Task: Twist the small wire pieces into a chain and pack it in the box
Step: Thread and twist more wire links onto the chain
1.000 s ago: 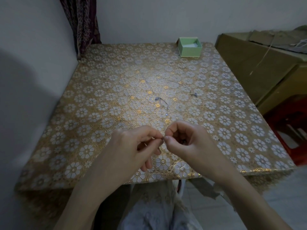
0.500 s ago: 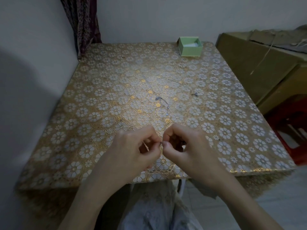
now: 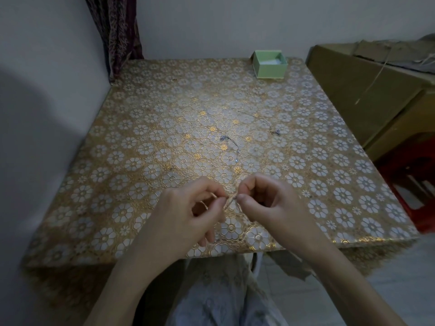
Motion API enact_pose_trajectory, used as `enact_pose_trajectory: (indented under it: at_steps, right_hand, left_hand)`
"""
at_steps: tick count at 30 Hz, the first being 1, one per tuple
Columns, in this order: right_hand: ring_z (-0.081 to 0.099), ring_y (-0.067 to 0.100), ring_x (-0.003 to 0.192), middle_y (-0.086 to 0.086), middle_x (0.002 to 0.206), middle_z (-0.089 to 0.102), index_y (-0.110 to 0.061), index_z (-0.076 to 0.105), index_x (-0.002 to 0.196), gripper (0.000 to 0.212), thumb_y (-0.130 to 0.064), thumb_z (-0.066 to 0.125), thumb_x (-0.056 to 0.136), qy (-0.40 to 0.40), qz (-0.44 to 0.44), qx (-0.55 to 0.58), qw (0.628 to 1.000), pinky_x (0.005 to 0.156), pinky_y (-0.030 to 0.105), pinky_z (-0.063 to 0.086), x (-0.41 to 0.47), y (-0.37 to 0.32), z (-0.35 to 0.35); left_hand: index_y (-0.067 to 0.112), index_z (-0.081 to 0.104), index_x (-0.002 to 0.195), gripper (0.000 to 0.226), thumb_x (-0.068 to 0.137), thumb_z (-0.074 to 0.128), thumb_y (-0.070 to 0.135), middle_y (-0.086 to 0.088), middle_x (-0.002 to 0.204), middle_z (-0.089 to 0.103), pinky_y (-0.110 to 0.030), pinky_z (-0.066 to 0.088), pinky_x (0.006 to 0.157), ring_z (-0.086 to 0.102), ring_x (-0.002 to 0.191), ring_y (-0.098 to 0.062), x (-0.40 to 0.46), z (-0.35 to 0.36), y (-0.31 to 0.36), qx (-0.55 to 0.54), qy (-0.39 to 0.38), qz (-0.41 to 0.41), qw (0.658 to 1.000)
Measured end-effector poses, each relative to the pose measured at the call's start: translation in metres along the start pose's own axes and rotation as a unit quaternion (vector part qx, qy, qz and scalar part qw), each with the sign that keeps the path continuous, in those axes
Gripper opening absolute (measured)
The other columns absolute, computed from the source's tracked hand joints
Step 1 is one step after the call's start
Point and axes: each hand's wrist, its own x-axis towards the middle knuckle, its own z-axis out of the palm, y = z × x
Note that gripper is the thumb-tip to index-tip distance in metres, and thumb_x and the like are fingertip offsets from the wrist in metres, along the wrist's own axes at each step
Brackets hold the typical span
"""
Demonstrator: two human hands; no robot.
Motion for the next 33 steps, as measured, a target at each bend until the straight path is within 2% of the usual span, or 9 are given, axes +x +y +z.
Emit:
enact_pose_trajectory:
  at_steps: [1, 4, 6, 9, 13, 24, 29, 33]
  right_hand:
    - [0.042, 0.01, 0.052, -0.009, 0.055, 0.048, -0.016, 0.057, 0.068, 0.008, -0.018, 0.057, 0.076, -0.002, -0.002, 0.002, 1.0, 0.048, 0.023, 0.035, 0.0001, 0.0012, 0.0005]
    - [0.04, 0.005, 0.051, -0.011, 0.055, 0.047, -0.013, 0.057, 0.069, 0.009, -0.015, 0.058, 0.077, -0.011, -0.012, 0.012, 1.0, 0.047, 0.017, 0.033, 0.0, 0.0033, 0.0011]
    - [0.038, 0.004, 0.05, -0.011, 0.055, 0.046, -0.011, 0.057, 0.069, 0.009, -0.014, 0.058, 0.078, -0.014, -0.018, 0.021, 1.0, 0.047, 0.016, 0.032, -0.0004, 0.0039, 0.0012]
    - [0.037, 0.004, 0.05, -0.011, 0.055, 0.045, -0.013, 0.056, 0.069, 0.01, -0.014, 0.058, 0.078, -0.021, -0.02, 0.025, 0.999, 0.047, 0.016, 0.031, -0.0005, 0.0025, 0.0002]
    - [0.037, 0.005, 0.051, -0.011, 0.055, 0.044, -0.009, 0.055, 0.069, 0.011, -0.012, 0.057, 0.079, -0.029, -0.022, 0.026, 0.999, 0.047, 0.016, 0.031, -0.0002, 0.002, -0.0013]
    - [0.037, 0.003, 0.049, -0.011, 0.053, 0.044, -0.013, 0.056, 0.067, 0.01, -0.015, 0.057, 0.077, -0.027, 0.001, 0.027, 0.999, 0.047, 0.015, 0.031, -0.0011, 0.0008, -0.0013]
    - [0.039, 0.004, 0.05, -0.008, 0.055, 0.046, -0.012, 0.056, 0.067, 0.01, -0.013, 0.058, 0.077, -0.018, 0.0, 0.005, 1.0, 0.047, 0.016, 0.032, -0.0032, -0.0001, -0.0006]
    - [0.039, 0.005, 0.051, -0.006, 0.056, 0.047, -0.014, 0.056, 0.066, 0.009, -0.016, 0.058, 0.074, -0.011, -0.002, -0.009, 1.0, 0.048, 0.018, 0.033, -0.0046, -0.0011, 0.0017]
  left_hand:
    - [0.021, 0.062, 0.083, 0.003, 0.085, 0.06, 0.021, 0.004, 0.06, 0.067, -0.019, 0.043, 0.037, 0.057, 0.036, -0.01, 0.0001, 0.0001, 0.0021, -0.006, -0.003, -0.003, 1.0]
    - [0.027, 0.063, 0.084, 0.02, 0.075, 0.056, 0.044, 0.009, 0.052, 0.062, -0.012, 0.039, 0.041, 0.05, 0.035, -0.002, -0.0003, -0.0011, 0.0061, 0.004, -0.004, -0.002, 1.0]
    - [0.028, 0.064, 0.085, 0.024, 0.073, 0.054, 0.046, 0.009, 0.049, 0.058, -0.01, 0.038, 0.042, 0.049, 0.036, -0.002, -0.0003, -0.0015, 0.0075, 0.013, -0.002, 0.0, 1.0]
    - [0.027, 0.064, 0.086, 0.013, 0.086, 0.053, 0.033, 0.005, 0.05, 0.061, -0.017, 0.04, 0.039, 0.052, 0.034, -0.01, 0.0007, -0.0022, 0.0047, -0.01, -0.005, -0.01, 1.0]
    - [0.022, 0.063, 0.089, 0.009, 0.088, 0.058, 0.015, 0.004, 0.05, 0.064, -0.01, 0.035, 0.038, 0.055, 0.033, -0.014, 0.001, -0.0038, 0.005, -0.002, -0.032, 0.0, 0.999]
    - [0.02, 0.064, 0.083, 0.004, 0.085, 0.062, 0.017, 0.009, 0.051, 0.065, -0.006, 0.035, 0.038, 0.054, 0.032, -0.006, 0.0006, -0.0007, 0.0104, 0.045, -0.03, 0.041, 0.998]
    - [0.021, 0.062, 0.082, 0.005, 0.086, 0.064, 0.019, 0.01, 0.052, 0.065, -0.012, 0.039, 0.036, 0.055, 0.033, -0.005, 0.0007, 0.0015, 0.011, 0.075, -0.017, 0.045, 0.996]
    - [0.023, 0.058, 0.078, 0.012, 0.086, 0.062, 0.015, 0.011, 0.051, 0.064, -0.028, 0.049, 0.041, 0.056, 0.034, -0.006, 0.0006, 0.0052, 0.0107, 0.093, -0.004, 0.028, 0.995]
